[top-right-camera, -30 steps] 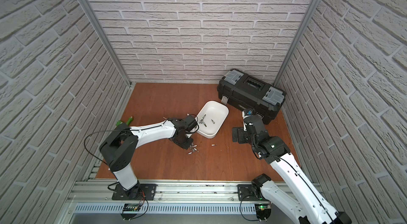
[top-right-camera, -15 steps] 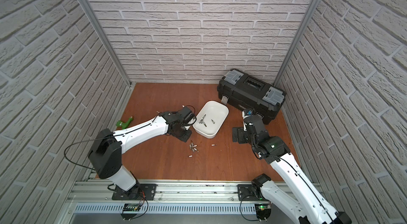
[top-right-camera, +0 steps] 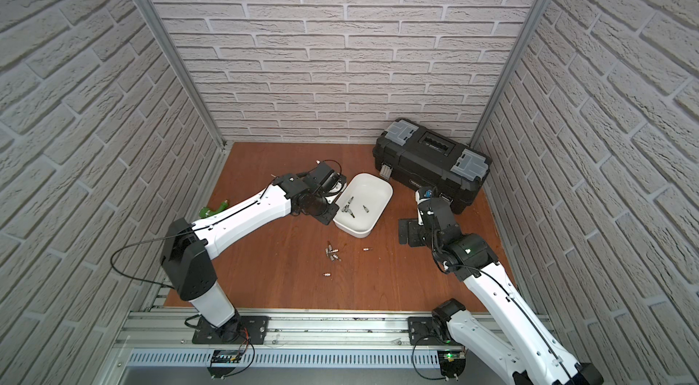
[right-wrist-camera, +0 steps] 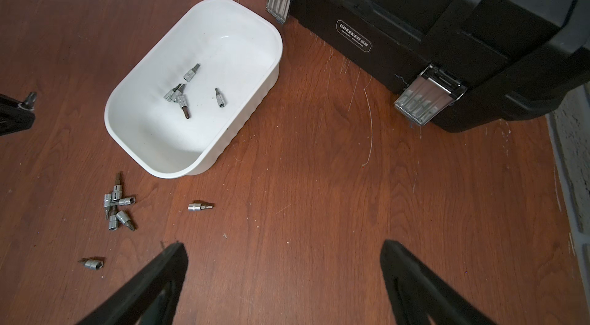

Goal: Put the bit on the desktop into the storage box
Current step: Place the screwdriver bit in the storage box.

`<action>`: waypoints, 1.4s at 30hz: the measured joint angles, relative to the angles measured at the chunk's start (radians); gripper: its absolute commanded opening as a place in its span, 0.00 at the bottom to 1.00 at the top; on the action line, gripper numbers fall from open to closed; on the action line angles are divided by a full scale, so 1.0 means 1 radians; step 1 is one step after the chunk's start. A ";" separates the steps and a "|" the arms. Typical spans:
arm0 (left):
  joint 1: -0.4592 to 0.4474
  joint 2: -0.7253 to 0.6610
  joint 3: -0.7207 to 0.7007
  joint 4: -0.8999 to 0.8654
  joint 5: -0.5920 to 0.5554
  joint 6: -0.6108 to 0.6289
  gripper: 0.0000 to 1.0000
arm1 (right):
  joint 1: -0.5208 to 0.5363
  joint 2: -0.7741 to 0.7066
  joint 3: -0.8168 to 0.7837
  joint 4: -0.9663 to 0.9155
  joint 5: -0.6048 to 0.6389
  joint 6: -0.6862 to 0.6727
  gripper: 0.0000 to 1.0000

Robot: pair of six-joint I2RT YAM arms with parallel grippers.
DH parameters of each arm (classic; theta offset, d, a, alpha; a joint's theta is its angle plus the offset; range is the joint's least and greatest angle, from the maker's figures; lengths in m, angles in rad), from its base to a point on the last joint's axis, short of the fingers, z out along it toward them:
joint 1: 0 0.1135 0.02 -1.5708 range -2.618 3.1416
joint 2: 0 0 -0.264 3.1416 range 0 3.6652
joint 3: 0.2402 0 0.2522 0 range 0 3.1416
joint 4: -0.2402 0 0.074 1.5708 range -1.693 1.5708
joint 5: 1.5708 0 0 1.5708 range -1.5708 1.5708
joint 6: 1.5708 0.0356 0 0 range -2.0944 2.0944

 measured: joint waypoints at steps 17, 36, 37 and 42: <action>0.014 0.279 0.273 -0.001 0.024 0.084 0.12 | 0.000 0.000 0.000 0.000 0.001 0.000 0.99; 0.024 0.525 0.426 -0.005 0.076 0.099 0.17 | 0.000 0.000 -0.001 0.000 0.016 -0.001 0.99; 0.024 0.530 0.426 -0.006 0.077 0.099 0.18 | 0.000 0.000 -0.002 0.000 0.017 0.000 0.99; 0.024 0.540 0.435 -0.010 0.081 0.098 0.23 | 0.000 0.000 -0.009 0.000 0.019 0.000 0.99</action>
